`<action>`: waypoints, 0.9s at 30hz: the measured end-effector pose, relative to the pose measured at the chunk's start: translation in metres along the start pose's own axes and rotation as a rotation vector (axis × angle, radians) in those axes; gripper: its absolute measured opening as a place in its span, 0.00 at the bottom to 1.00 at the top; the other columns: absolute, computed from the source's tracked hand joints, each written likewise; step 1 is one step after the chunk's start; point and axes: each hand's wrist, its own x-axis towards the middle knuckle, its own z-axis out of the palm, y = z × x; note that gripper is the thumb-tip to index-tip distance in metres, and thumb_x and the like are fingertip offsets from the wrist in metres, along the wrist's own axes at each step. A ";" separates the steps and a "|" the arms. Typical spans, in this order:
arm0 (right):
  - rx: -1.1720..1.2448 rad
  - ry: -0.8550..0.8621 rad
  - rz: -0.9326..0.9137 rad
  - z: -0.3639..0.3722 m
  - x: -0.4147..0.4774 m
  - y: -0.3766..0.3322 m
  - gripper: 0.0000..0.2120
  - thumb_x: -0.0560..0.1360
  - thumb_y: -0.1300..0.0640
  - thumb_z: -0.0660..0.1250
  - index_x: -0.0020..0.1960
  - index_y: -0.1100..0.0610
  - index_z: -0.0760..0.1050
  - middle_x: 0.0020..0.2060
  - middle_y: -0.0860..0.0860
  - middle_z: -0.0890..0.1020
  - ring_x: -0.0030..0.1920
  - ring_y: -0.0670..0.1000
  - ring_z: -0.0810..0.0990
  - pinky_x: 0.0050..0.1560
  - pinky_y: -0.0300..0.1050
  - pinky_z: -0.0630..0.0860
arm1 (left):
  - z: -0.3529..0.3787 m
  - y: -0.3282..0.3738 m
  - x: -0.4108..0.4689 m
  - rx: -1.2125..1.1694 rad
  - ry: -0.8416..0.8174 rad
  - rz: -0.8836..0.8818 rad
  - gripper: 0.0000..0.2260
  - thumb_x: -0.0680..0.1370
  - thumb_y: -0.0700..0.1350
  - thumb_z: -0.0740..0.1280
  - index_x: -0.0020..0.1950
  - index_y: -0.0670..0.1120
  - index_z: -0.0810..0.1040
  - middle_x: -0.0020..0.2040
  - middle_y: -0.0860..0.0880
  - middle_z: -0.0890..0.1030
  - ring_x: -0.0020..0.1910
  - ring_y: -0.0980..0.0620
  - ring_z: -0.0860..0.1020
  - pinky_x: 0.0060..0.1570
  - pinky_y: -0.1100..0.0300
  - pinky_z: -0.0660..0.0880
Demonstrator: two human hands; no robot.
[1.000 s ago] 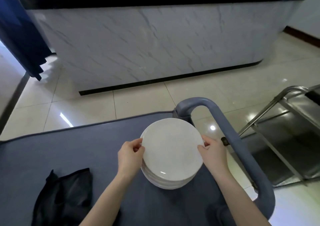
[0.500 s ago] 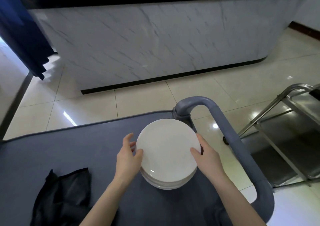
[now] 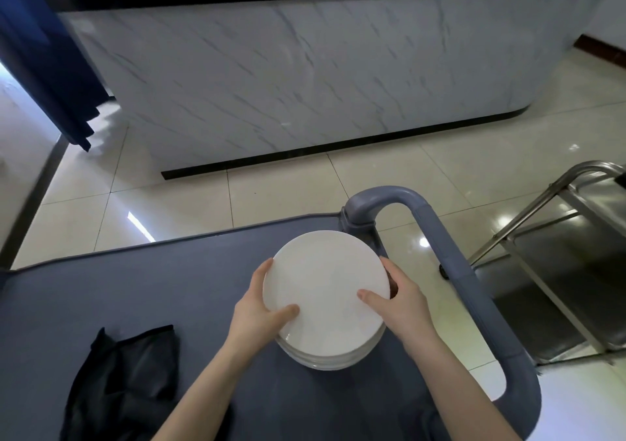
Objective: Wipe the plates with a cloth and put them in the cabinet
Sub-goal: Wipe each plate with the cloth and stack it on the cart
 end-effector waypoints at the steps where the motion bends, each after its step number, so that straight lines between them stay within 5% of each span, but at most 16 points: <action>1: 0.036 0.007 0.017 0.000 0.001 0.001 0.30 0.70 0.55 0.76 0.69 0.44 0.70 0.53 0.38 0.78 0.53 0.45 0.77 0.55 0.50 0.79 | 0.000 -0.001 0.000 -0.003 0.001 -0.003 0.39 0.72 0.44 0.75 0.75 0.66 0.61 0.63 0.58 0.75 0.61 0.50 0.75 0.59 0.51 0.77; 10: 0.169 -0.073 0.024 0.014 0.002 0.002 0.33 0.70 0.57 0.75 0.70 0.40 0.67 0.63 0.54 0.73 0.60 0.55 0.75 0.62 0.57 0.76 | -0.012 -0.005 0.005 -0.081 -0.031 -0.041 0.40 0.63 0.50 0.75 0.70 0.70 0.63 0.63 0.58 0.76 0.62 0.50 0.76 0.62 0.45 0.77; 14: 0.153 -0.090 -0.006 0.014 0.000 0.003 0.33 0.71 0.56 0.74 0.70 0.38 0.66 0.63 0.48 0.74 0.62 0.51 0.74 0.63 0.56 0.76 | -0.012 -0.009 0.007 -0.128 -0.030 -0.044 0.40 0.64 0.49 0.75 0.70 0.70 0.63 0.65 0.58 0.75 0.63 0.50 0.76 0.62 0.46 0.78; 17: 0.211 -0.118 -0.002 0.015 -0.003 0.004 0.33 0.72 0.56 0.74 0.70 0.36 0.65 0.62 0.39 0.75 0.63 0.48 0.74 0.63 0.56 0.76 | -0.012 -0.011 0.006 -0.171 -0.036 -0.054 0.39 0.64 0.50 0.75 0.69 0.73 0.62 0.65 0.61 0.74 0.63 0.53 0.76 0.59 0.51 0.78; 22: 0.210 -0.129 -0.052 0.024 -0.008 0.001 0.34 0.73 0.54 0.73 0.69 0.32 0.61 0.65 0.45 0.69 0.64 0.48 0.71 0.65 0.54 0.74 | -0.012 -0.012 0.000 -0.235 -0.055 -0.070 0.44 0.68 0.48 0.76 0.76 0.69 0.55 0.64 0.70 0.71 0.60 0.63 0.75 0.45 0.66 0.76; 27: 0.175 -0.123 -0.080 0.028 -0.004 -0.004 0.35 0.73 0.56 0.72 0.72 0.35 0.59 0.65 0.48 0.65 0.62 0.48 0.70 0.59 0.45 0.70 | -0.015 -0.011 -0.002 -0.284 -0.088 -0.155 0.39 0.66 0.49 0.75 0.71 0.70 0.61 0.64 0.59 0.77 0.59 0.52 0.80 0.48 0.53 0.82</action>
